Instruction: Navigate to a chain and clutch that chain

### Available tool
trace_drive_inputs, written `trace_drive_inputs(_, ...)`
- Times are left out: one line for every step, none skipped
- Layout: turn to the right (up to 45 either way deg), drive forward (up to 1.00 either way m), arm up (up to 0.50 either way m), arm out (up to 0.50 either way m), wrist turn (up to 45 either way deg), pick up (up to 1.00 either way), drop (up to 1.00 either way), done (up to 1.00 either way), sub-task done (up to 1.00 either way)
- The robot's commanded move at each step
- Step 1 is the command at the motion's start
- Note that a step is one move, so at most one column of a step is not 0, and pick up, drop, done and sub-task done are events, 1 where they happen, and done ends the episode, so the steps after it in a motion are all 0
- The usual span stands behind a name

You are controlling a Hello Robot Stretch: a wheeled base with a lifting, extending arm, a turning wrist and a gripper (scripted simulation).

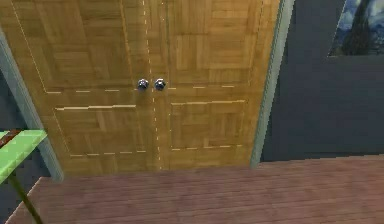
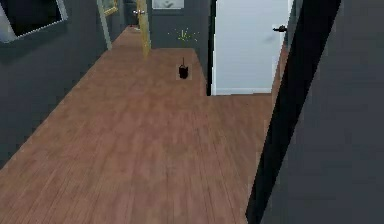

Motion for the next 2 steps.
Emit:
trace_drive_inputs(6.0, 0.00, 0.00, 0.00, 0.0, 0.00, 0.00, 0.00, 0.00)
trace_drive_inputs(0.0, 0.35, 0.00, 0.00, 0.0, 0.00, 0.00, 0.00, 0.00)
